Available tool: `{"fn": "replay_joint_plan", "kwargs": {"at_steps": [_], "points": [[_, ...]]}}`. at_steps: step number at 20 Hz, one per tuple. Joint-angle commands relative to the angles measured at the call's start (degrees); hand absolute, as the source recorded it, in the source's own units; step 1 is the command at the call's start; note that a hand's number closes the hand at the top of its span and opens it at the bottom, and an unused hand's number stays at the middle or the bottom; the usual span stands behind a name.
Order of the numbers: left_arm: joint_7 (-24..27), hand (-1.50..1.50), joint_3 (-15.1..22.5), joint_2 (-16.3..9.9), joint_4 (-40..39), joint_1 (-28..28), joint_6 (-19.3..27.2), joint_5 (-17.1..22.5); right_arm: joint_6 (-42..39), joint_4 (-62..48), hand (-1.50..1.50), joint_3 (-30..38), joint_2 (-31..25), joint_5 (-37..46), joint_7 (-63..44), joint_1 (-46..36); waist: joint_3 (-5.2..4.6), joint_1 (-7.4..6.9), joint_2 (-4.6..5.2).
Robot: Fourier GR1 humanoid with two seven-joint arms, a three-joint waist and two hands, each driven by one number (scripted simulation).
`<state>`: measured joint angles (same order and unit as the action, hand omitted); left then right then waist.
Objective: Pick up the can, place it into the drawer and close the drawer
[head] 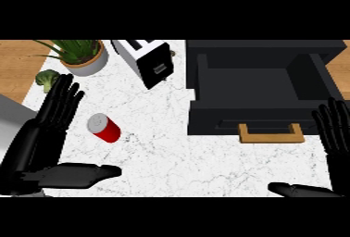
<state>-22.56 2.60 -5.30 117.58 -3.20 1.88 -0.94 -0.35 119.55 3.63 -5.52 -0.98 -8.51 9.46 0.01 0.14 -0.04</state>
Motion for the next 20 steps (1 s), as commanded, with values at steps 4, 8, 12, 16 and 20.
{"fn": "replay_joint_plan", "kwargs": {"at_steps": [4, 8, 12, 16, 20], "points": [[1.46, -1.5, -1.09, 1.96, -3.93, 0.68, 2.01, -1.93, -2.84, -0.9, -1.5, 4.5, -0.53, -3.84, 2.59, 1.94, 0.0, 0.04, 0.02], [0.23, -1.5, -2.9, 1.0, -4.39, -1.19, 1.08, -0.62, -5.31, 1.46, -1.5, 4.39, 0.53, -4.24, 5.27, 7.13, 0.0, 0.13, -0.01], [5.87, -1.5, -3.94, 1.21, -12.13, -3.46, 0.6, -1.23, -4.91, -0.7, -1.5, 4.02, 0.99, -1.92, 4.97, 3.89, -0.01, 0.07, 0.04], [9.85, -1.5, -3.49, 2.34, -15.26, -0.83, -0.13, -0.9, -7.86, -4.91, -1.5, 7.68, -0.79, -4.43, 8.21, 3.59, 0.0, 0.05, 0.05], [9.87, -1.5, -4.61, 1.07, -14.26, 0.2, -1.33, -0.39, -5.9, -1.02, -1.5, 4.1, 2.35, 0.61, 6.33, 5.25, -0.01, -0.03, 0.0]]}}
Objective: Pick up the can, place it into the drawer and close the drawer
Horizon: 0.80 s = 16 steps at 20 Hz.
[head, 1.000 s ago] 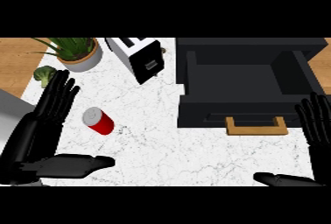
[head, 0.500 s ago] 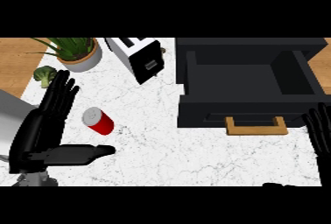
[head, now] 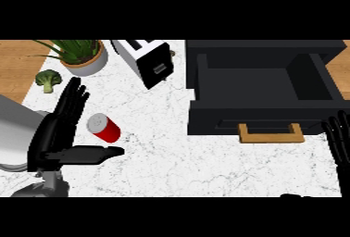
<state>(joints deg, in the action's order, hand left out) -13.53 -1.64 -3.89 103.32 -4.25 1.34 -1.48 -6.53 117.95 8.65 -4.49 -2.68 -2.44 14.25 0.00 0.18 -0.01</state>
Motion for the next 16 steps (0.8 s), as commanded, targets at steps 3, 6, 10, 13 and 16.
{"fn": "replay_joint_plan", "kwargs": {"at_steps": [3, 6, 10, 13, 16], "points": [[5.0, -1.5, 0.22, 1.23, -3.08, 2.38, 1.22, -1.84, -1.37, 1.61, -1.5, 0.85, 1.54, 0.0, 1.72, 3.76, 0.0, 0.03, -0.04], [8.96, -1.5, -2.52, -0.12, -9.54, -0.11, -0.78, 0.26, -3.23, -1.35, -1.5, 4.64, -1.21, -2.73, 0.71, -0.57, 0.0, 0.02, 0.0], [11.33, -1.5, -2.57, 0.18, -11.49, 1.11, 0.02, -0.76, -4.13, -1.53, -1.5, 2.75, 0.59, -0.58, 2.69, 0.87, 0.0, -0.01, -0.01], [18.07, -1.5, -3.82, 0.73, -20.22, 0.12, 0.09, -0.99, -1.87, 0.57, -1.5, 0.49, 2.42, 1.93, 0.12, 0.83, -0.02, 0.07, 0.03], [18.72, -1.5, -5.98, -1.7, -21.3, -0.37, -1.74, 0.48, -3.78, 1.4, -1.5, 1.02, 2.83, 1.45, 2.03, 3.75, -0.01, 0.09, 0.0]]}}
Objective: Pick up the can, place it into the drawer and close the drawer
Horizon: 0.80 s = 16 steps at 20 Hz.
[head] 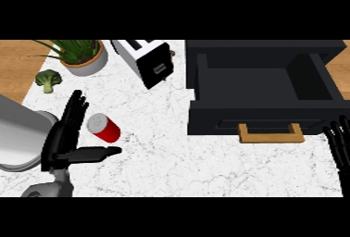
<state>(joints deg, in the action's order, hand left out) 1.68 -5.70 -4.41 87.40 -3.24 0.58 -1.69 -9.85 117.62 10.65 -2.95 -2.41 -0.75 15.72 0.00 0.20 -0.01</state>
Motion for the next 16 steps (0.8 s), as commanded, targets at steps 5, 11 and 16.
{"fn": "replay_joint_plan", "kwargs": {"at_steps": [5, 11, 16], "points": [[9.04, -1.5, -2.28, -1.54, -11.1, -0.79, -1.58, 0.19, -1.03, 1.86, -1.5, 0.73, 0.35, -0.41, -1.56, 0.37, 0.0, 0.02, -0.01], [7.85, -1.5, -3.97, -3.72, -10.51, -0.12, -2.74, 1.22, -0.53, 1.31, -1.5, 0.54, 2.1, 1.07, 0.17, 0.12, 0.0, -0.05, -0.02], [14.97, -1.5, -4.77, -3.2, -21.35, -2.98, -2.96, 1.38, -0.52, -0.61, -1.5, 1.48, 0.71, 1.33, -1.21, -2.65, 0.0, -0.02, 0.0]]}}
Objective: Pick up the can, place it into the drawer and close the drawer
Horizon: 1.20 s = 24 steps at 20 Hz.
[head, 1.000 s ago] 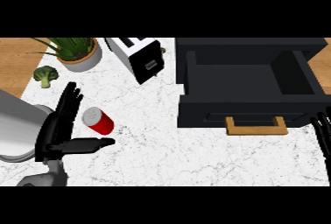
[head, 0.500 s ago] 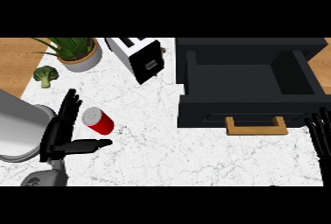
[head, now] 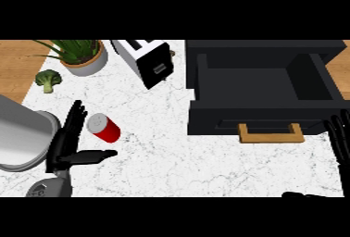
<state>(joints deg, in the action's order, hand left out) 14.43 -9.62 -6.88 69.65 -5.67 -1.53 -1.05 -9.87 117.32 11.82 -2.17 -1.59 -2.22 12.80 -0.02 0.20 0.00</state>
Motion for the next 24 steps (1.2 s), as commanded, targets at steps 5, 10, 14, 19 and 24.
{"fn": "replay_joint_plan", "kwargs": {"at_steps": [5, 10, 14, 19, 24], "points": [[9.24, -1.5, -2.26, -2.01, -14.79, -4.11, -1.34, -0.29, 0.67, 1.82, -1.5, -2.32, 2.07, 1.76, 2.46, 2.95, 0.0, 0.2, 0.03], [7.87, -1.5, -2.29, -1.66, -12.46, -1.33, -1.44, 1.34, -0.47, -0.38, -1.5, 1.49, -0.09, -0.36, -0.19, -0.77, 0.01, -0.03, 0.0], [3.68, -1.5, -2.3, -2.4, -11.15, -4.48, -0.66, 2.09, -2.41, 1.37, -1.5, 1.41, 1.01, -1.17, 2.57, 3.35, 0.02, 0.07, -0.03], [12.0, -1.5, -3.13, -2.34, -17.54, -2.81, -2.08, 2.52, -3.81, 6.45, -1.5, 4.37, -0.85, -5.94, -3.32, 4.2, 0.01, 0.11, -0.03], [13.9, -1.5, -3.68, -3.01, -25.96, -10.12, -0.7, 2.18, -2.97, 2.37, -1.5, 2.51, 1.14, -1.95, 0.21, 3.07, 0.01, 0.18, 0.01]]}}
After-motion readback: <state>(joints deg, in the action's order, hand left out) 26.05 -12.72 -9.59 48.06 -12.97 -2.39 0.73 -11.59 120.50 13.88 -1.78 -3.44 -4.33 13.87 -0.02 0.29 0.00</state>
